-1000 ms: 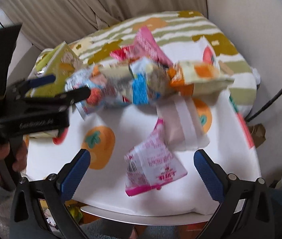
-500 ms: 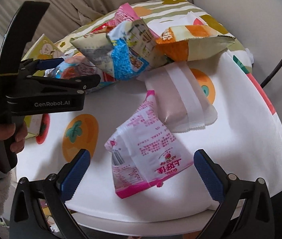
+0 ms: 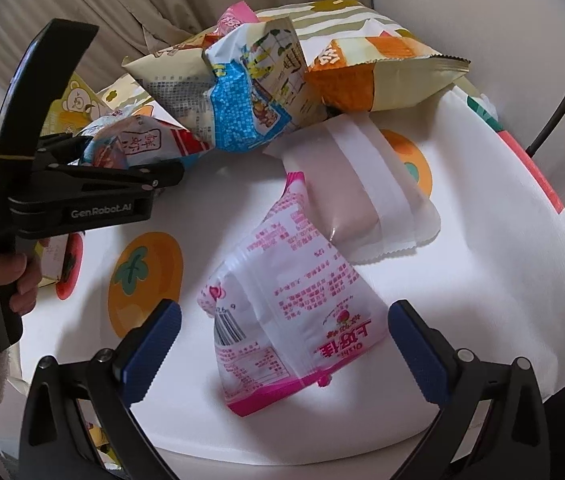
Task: Organize snacks
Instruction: 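Grasp the shrimp flakes bag with the left tool while the right grasps the pink-white bag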
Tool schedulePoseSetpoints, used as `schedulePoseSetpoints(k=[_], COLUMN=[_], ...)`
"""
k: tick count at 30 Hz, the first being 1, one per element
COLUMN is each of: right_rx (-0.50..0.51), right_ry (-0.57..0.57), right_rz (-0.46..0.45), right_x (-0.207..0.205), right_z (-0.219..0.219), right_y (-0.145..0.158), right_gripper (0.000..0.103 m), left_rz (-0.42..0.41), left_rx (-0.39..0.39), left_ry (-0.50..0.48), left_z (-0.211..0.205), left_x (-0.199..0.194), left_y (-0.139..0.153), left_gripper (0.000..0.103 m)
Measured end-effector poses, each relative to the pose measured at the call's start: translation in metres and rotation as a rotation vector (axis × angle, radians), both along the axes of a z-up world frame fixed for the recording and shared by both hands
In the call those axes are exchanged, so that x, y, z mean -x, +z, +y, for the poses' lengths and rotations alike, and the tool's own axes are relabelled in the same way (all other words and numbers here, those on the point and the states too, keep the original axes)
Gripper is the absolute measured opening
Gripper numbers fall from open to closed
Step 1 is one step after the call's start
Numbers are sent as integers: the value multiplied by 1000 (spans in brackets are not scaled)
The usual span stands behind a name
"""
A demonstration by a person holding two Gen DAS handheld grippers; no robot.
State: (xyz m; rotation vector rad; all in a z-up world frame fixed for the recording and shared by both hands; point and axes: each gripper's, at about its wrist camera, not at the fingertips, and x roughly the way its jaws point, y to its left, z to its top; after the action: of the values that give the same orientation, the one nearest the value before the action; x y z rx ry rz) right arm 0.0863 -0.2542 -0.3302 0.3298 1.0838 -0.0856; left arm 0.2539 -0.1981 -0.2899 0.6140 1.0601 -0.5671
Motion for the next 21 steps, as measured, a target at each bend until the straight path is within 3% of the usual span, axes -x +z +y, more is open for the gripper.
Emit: schedulePoseSetpoints(k=[6, 12, 16, 21], right_rx=[29, 77, 103, 93], right_ry=[5, 40, 68, 94], right_rz=[-1, 11, 4, -15], right_x=[-7, -11, -10, -10], right_z=[2, 7, 10, 14], right_y=[-2, -7, -1, 8], right_gripper=[102, 84, 62, 56], left_rz=[20, 35, 41, 34], left_rx=[11, 18, 29, 53], left_ry=[29, 65, 92, 132], left_z=[8, 19, 28, 42], left_x=[6, 12, 18, 29], left_y=[3, 4, 8, 20], left_gripper=[60, 59, 58, 58])
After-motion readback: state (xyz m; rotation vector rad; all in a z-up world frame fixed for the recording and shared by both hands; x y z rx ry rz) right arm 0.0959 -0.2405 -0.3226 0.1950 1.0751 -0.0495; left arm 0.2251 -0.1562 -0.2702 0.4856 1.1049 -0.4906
